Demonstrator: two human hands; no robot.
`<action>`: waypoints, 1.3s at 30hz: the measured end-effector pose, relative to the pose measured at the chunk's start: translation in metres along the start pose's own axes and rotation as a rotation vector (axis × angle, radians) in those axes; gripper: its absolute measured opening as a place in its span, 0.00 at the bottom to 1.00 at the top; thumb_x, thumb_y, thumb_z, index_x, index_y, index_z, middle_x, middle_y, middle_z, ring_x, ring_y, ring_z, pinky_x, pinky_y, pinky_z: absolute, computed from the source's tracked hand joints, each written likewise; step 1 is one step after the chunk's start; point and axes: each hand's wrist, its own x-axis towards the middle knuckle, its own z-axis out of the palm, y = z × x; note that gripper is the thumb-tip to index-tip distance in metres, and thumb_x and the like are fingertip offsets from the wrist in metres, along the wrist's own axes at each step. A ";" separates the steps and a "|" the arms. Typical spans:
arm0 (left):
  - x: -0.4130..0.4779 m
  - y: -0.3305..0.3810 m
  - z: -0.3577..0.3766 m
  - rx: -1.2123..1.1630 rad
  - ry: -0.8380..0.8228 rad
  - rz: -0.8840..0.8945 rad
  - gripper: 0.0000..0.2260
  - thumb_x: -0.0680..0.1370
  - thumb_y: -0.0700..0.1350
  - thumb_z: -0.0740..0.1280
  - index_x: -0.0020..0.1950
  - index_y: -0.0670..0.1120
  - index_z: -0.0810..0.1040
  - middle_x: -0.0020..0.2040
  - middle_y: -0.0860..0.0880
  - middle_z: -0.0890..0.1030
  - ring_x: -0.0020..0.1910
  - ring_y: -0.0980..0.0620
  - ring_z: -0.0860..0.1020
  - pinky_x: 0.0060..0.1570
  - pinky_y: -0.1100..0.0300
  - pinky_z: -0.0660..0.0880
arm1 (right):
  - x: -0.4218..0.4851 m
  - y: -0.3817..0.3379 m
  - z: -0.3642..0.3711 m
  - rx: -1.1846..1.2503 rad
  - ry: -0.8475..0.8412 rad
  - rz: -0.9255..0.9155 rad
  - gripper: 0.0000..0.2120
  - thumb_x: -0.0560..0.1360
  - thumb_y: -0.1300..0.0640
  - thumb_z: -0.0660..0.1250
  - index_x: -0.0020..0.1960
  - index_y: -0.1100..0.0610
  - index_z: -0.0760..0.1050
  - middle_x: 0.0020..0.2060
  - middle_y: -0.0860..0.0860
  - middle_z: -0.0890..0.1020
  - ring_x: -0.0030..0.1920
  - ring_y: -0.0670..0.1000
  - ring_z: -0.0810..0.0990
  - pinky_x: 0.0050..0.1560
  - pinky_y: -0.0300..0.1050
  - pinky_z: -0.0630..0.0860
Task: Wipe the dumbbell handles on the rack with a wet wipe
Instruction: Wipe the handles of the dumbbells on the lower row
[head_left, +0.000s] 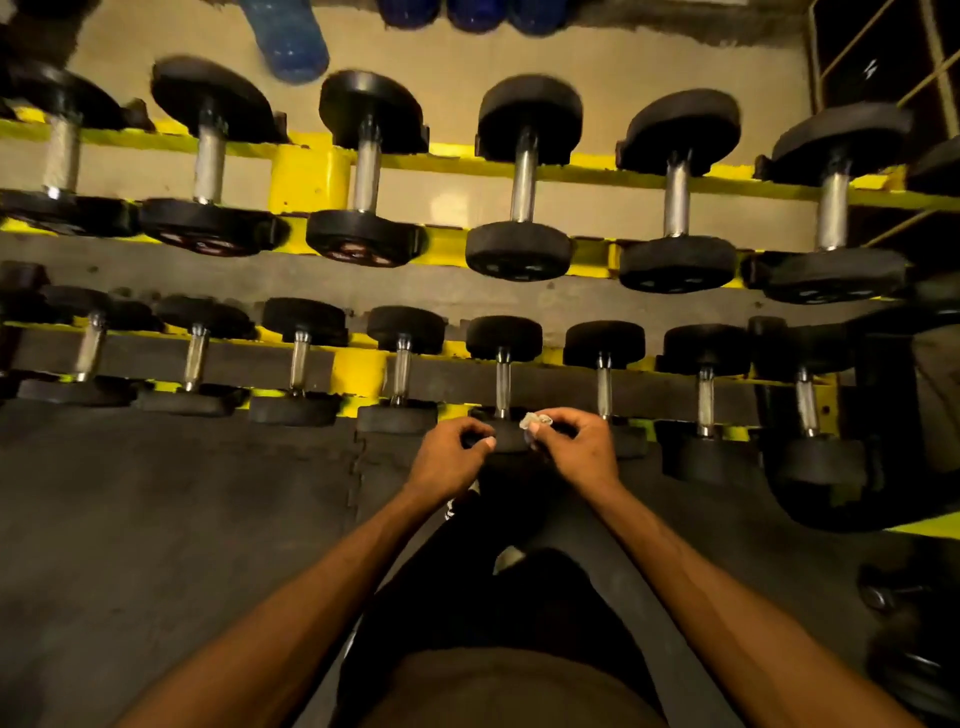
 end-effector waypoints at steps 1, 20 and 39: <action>0.011 -0.004 0.003 0.029 -0.016 -0.008 0.06 0.77 0.45 0.72 0.53 0.50 0.85 0.49 0.54 0.85 0.48 0.57 0.82 0.55 0.54 0.80 | 0.012 0.003 0.002 -0.014 0.006 -0.001 0.05 0.73 0.62 0.74 0.47 0.54 0.84 0.40 0.50 0.86 0.42 0.49 0.85 0.43 0.41 0.81; 0.152 -0.175 0.108 0.011 0.209 0.154 0.09 0.75 0.47 0.73 0.54 0.51 0.85 0.52 0.51 0.79 0.52 0.54 0.79 0.55 0.55 0.77 | 0.232 0.190 0.061 -0.520 -0.243 -0.027 0.08 0.71 0.53 0.77 0.49 0.52 0.85 0.43 0.44 0.84 0.46 0.42 0.80 0.46 0.30 0.72; 0.128 -0.194 0.125 0.454 0.264 0.454 0.19 0.81 0.47 0.64 0.72 0.46 0.76 0.70 0.42 0.75 0.64 0.44 0.75 0.54 0.54 0.78 | 0.255 0.138 0.082 -1.361 -0.810 -0.707 0.06 0.74 0.57 0.68 0.49 0.53 0.83 0.50 0.54 0.82 0.52 0.59 0.81 0.49 0.48 0.77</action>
